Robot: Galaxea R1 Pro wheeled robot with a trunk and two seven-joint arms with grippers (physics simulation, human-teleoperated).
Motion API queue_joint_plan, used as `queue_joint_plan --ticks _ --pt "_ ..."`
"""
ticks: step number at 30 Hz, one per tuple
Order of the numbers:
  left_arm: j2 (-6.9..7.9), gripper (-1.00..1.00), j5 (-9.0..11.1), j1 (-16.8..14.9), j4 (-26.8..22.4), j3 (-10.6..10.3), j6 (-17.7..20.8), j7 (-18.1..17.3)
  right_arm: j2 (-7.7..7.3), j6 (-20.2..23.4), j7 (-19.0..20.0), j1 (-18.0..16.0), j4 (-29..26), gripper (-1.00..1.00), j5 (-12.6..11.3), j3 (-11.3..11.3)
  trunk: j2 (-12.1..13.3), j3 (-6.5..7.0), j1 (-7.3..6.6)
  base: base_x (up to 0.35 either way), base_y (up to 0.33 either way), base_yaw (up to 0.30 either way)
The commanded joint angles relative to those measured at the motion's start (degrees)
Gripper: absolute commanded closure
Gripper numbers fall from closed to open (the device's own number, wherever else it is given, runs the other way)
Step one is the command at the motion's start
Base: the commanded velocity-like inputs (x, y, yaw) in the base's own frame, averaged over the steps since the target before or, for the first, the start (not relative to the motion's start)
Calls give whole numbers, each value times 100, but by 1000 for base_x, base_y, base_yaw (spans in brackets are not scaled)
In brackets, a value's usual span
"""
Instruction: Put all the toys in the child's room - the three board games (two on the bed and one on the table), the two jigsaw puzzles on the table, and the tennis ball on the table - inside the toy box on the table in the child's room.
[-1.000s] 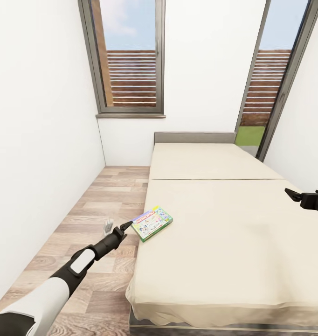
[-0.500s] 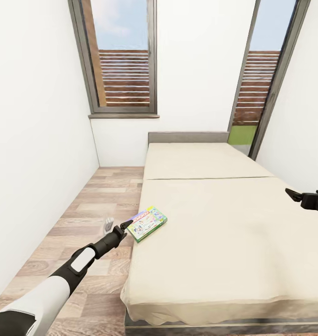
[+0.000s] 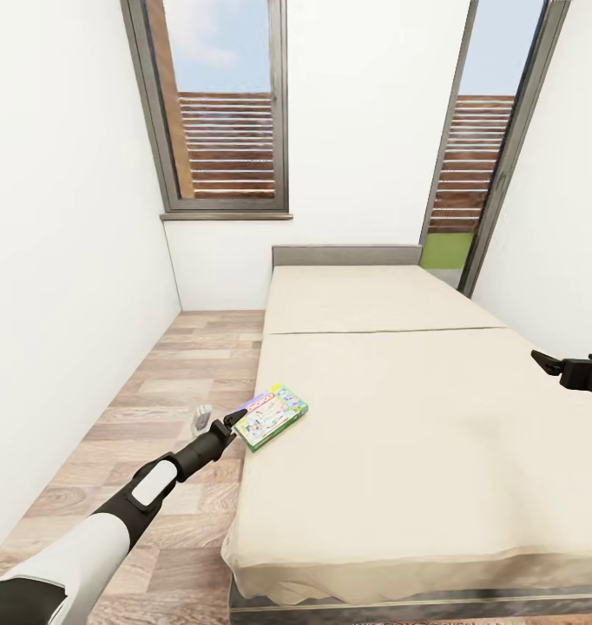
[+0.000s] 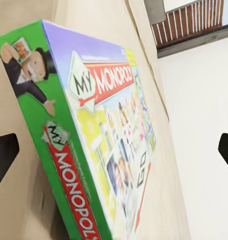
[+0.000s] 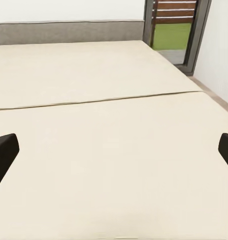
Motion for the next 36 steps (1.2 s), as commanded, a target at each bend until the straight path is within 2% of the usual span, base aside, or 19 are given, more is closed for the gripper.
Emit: queue_joint_plan --ticks 1,22,23,36 --pt "3 -100 62 -3 -1 -24 37 -7 2 23 46 -7 -4 -100 39 -4 -2 -5 -1 0 0 -178" --pt "-19 -100 58 6 -5 -31 10 -25 2 23 46 -7 -4 -100 40 3 -2 -5 -1 0 0 -30" --pt "-21 100 58 6 -6 -31 10 -25 2 23 46 -7 -4 -100 40 3 -2 -5 -1 0 0 0" --pt "6 100 58 6 -8 -25 1 -108 2 8 46 -7 -4 -100 40 19 -2 -5 -1 0 0 0"
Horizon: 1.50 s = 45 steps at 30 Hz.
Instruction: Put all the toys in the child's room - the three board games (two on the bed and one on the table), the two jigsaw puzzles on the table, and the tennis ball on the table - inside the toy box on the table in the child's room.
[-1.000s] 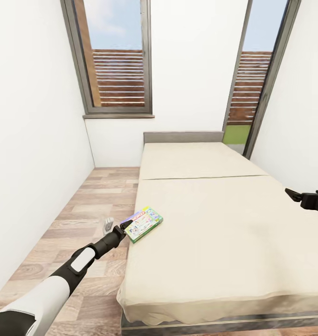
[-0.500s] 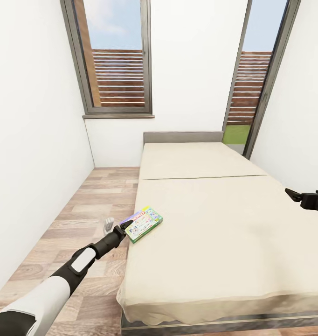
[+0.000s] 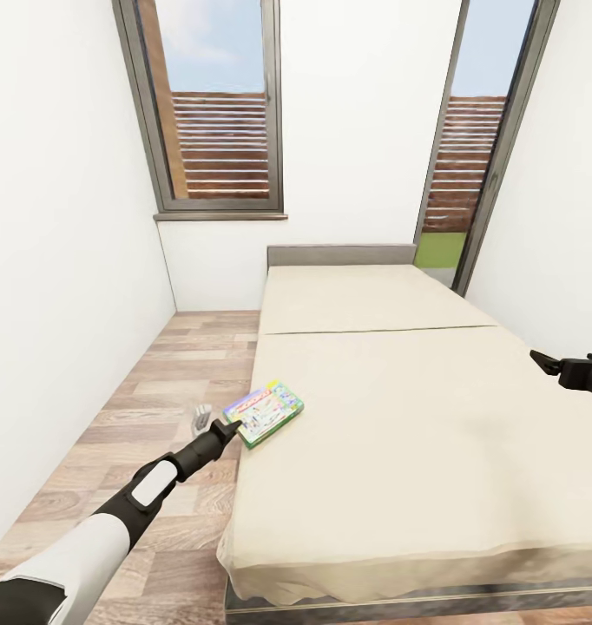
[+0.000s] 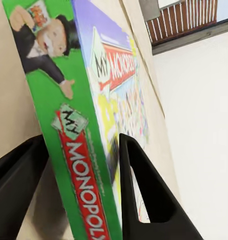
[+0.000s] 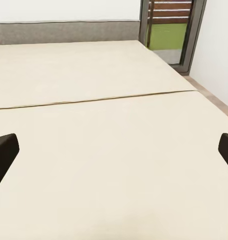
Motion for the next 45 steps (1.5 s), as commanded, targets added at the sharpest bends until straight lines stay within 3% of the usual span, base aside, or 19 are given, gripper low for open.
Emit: queue_joint_plan --ticks 1,5,14,26,31,33,35,41,42,44,45 --pt "5 100 50 -3 1 -25 33 -57 0 23 47 -6 -5 -100 38 -7 -2 -6 -1 0 0 0" --pt "13 100 50 -2 -25 -30 28 -219 0 15 47 -6 -5 -100 38 1 -2 -6 -1 0 0 0" --pt "23 100 42 94 -656 -27 65 -322 0 1 40 5 -5 -100 38 3 -2 -6 -1 0 0 0" --pt "23 100 33 101 -695 -67 75 -331 0 -7 38 29 -5 -100 38 3 -2 -6 -1 0 0 0" --pt "-7 100 -10 163 -980 -102 405 -329 0 -10 47 35 -5 -100 38 3 -2 -6 -1 0 0 0" --pt "-22 100 -25 329 -1335 -111 480 -313 0 -9 54 48 -5 -100 34 3 78 30 -45 0 0 0" --pt "-16 100 -44 739 -2148 -123 581 -257 0 -22 68 175 -5 -100 31 14 158 66 -89 0 0 0" --pt "-35 100 -47 1101 -2804 -126 716 40 0 -42 177 307 -5 -100 29 58 399 174 -221 0 0 0" --pt "-59 100 -54 1551 -3347 -128 743 260 23 -26 291 346 -5 -100 29 135 439 192 -243 0 0 0" --pt "-48 100 -59 1799 -3615 -126 739 337 29 -23 309 354 -5 -100 25 157 519 228 -287 0 0 0" --pt "-6 100 -66 2214 -4015 -101 719 403 110 7 322 360 -5 -100 26 379 559 246 -309 0 0 0"
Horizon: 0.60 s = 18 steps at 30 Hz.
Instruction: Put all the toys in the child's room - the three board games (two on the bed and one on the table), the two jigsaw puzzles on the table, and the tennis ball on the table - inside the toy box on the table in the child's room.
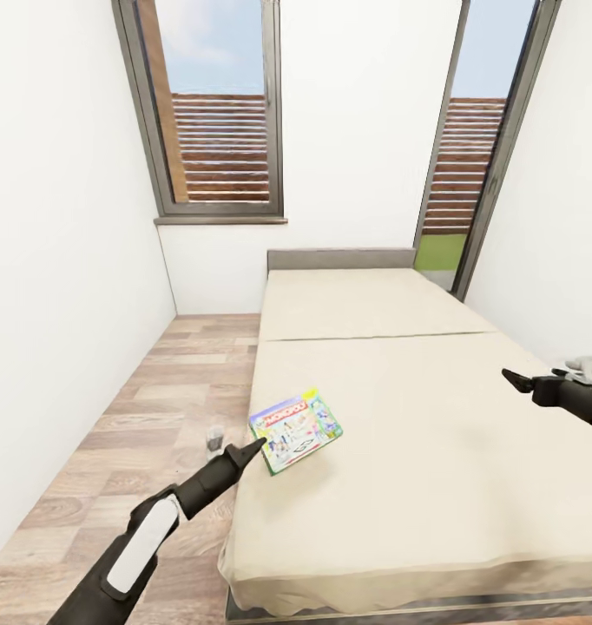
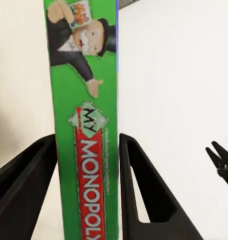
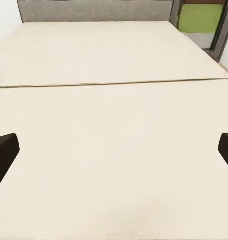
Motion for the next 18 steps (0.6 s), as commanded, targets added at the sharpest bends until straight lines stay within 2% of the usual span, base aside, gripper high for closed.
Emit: queue_joint_plan --ticks 1,2,5,18 --pt "25 100 -31 233 -174 30 -11 25 64 39 56 -5 -6 -100 48 118 40 13 -23 0 0 0" --pt "50 100 -34 463 -477 43 -28 39 118 57 395 -4 -5 -100 46 188 80 31 -45 0 0 223" --pt "57 100 -34 499 -528 45 -35 35 126 59 624 -3 -5 -100 51 196 201 85 -111 0 0 259" --pt "92 100 -32 654 -718 64 -47 10 131 60 718 -3 -5 -100 54 243 722 318 -396 0 0 289"
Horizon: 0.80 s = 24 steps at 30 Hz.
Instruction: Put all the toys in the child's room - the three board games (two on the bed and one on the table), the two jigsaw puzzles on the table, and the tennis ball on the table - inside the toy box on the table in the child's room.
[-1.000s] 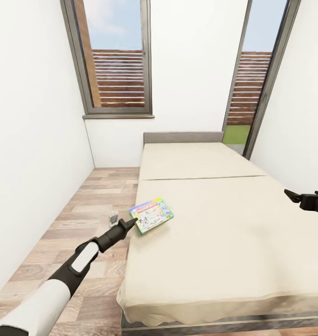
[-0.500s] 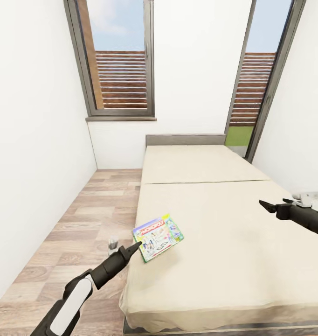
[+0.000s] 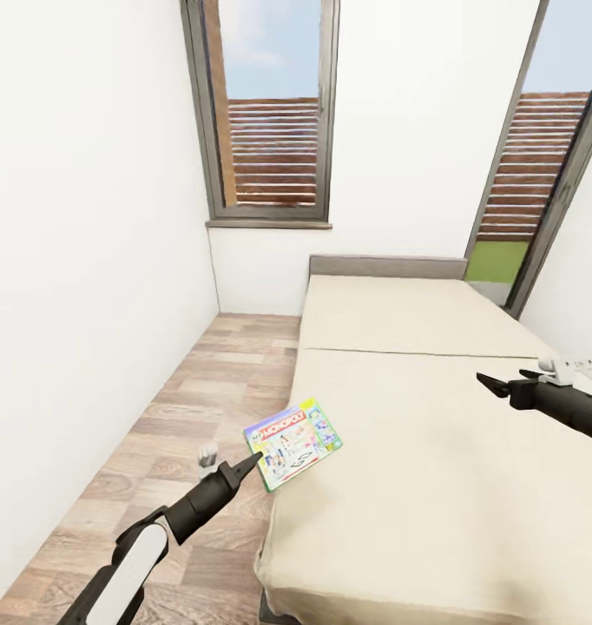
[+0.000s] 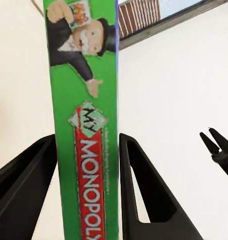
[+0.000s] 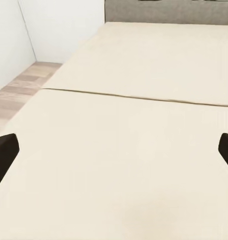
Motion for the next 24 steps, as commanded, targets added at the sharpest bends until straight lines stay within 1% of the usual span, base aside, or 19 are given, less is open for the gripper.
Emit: queue_joint_plan --ticks 1,5,19,24 --pt "72 100 67 54 -132 -2 42 6 -1 23 50 -4 -6 -100 37 -11 39 11 -24 0 0 281" --pt "109 100 69 86 -195 -2 45 8 -1 18 51 -4 -6 -100 37 -10 200 71 -111 0 0 275" --pt "108 100 55 87 -179 -10 62 44 1 16 59 -4 -6 -100 37 3 761 269 -419 0 0 271" --pt "103 100 52 92 -107 -16 39 126 1 8 59 63 -6 -100 37 8 761 245 -419 0 0 252"
